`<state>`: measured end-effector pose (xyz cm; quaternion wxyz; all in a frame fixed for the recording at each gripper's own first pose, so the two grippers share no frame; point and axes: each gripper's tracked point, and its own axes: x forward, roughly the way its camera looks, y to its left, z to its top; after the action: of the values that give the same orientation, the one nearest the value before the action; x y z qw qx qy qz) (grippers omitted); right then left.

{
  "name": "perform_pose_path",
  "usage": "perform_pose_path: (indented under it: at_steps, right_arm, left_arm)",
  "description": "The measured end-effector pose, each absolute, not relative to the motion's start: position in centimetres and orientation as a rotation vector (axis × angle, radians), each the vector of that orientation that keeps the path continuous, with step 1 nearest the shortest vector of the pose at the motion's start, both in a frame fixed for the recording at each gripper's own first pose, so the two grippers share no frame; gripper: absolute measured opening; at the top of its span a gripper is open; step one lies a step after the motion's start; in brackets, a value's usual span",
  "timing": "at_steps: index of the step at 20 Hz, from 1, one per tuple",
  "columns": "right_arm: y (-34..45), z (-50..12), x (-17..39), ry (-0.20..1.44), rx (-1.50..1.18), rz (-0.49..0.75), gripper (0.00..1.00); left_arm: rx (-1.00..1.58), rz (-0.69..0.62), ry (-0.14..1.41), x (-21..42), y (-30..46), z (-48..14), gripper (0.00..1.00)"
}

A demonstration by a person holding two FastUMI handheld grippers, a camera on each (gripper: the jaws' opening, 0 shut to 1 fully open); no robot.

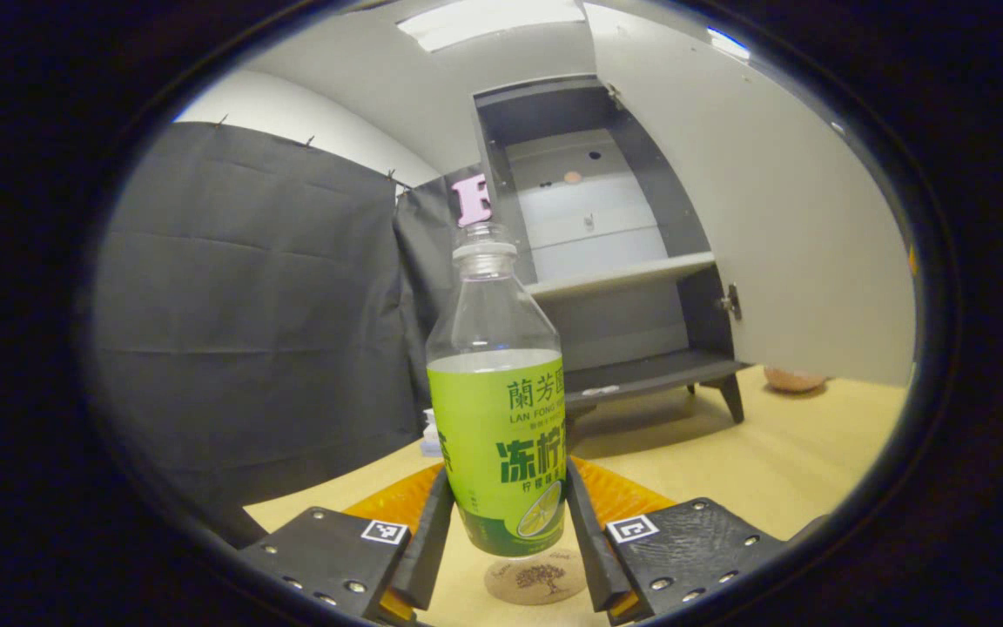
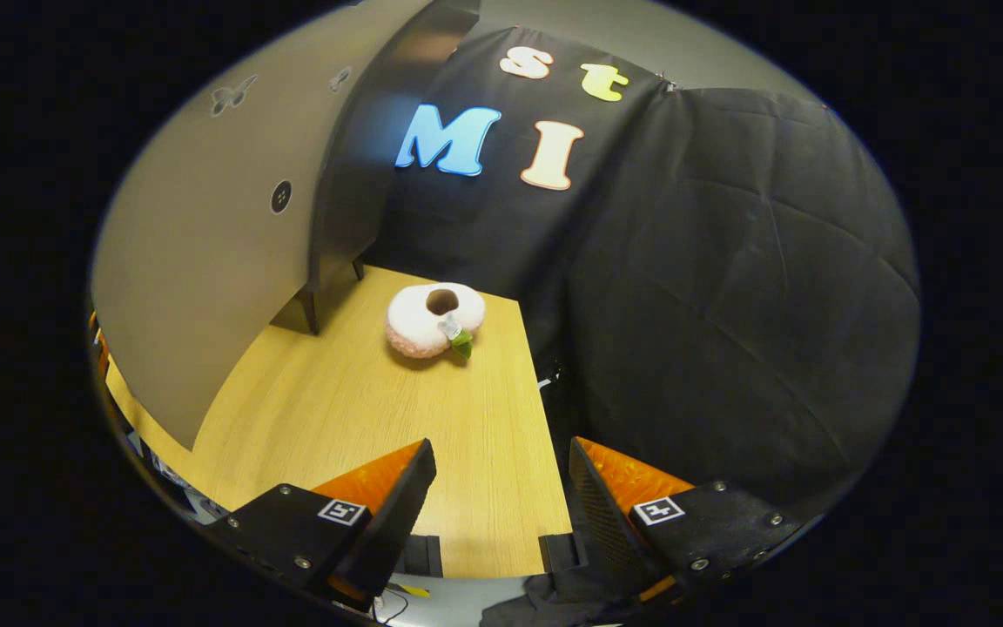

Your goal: Open the cabinet door with the right hand, grasp the bottle in the cabinet with the left hand and place it on the coaster, then close the cabinet door with the right hand.

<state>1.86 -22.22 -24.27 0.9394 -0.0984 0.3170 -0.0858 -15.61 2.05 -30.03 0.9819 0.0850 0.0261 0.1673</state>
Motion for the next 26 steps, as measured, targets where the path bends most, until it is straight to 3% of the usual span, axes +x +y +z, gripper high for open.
perform_pose_path:
  at_steps: [6, 7, 9, 10, 12, 14, 16, 19, 26]
  right_arm:
    - [-20.5, -26.1, -0.6, 0.713, -0.271, -0.148, 0.96]
    - [-20.0, -26.4, -0.7, 0.719, -0.291, -0.135, 0.96]
    - [-20.4, -26.4, -1.2, 0.736, -0.350, -0.140, 0.96]
    - [-20.6, -26.4, -1.4, 0.730, -0.364, -0.143, 0.96]
    - [-21.0, -26.5, -1.4, 0.727, -0.320, -0.153, 0.96]
    - [-20.7, -27.2, -1.2, 0.742, -0.264, -0.154, 0.96]
    - [-20.9, -27.8, -1.2, 0.767, -0.261, -0.166, 0.96]
    - [-21.2, -28.0, -1.5, 0.774, -0.268, -0.165, 0.96]
    - [-20.7, -29.4, -2.5, 0.786, -0.323, -0.111, 0.95]
  left_arm:
    - [0.162, 0.345, 0.078, -16.0, 1.5, -32.6, 0.68]
    - [0.162, 0.344, 0.081, -16.0, 1.6, -32.9, 0.72]
    - [0.153, 0.360, 0.105, -16.2, 2.0, -33.8, 0.68]
    - [0.145, 0.366, 0.113, -16.1, 2.3, -34.5, 0.72]
    - [0.139, 0.376, 0.099, -15.9, 2.4, -34.8, 0.69]
    - [0.133, 0.388, 0.092, -16.2, 2.5, -34.6, 0.73]
    - [0.104, 0.404, 0.089, -16.2, 2.7, -34.7, 0.69]
    - [0.098, 0.410, 0.094, -16.1, 2.7, -35.2, 0.72]
    - [0.067, 0.420, 0.120, -16.7, 2.1, -36.7, 0.71]
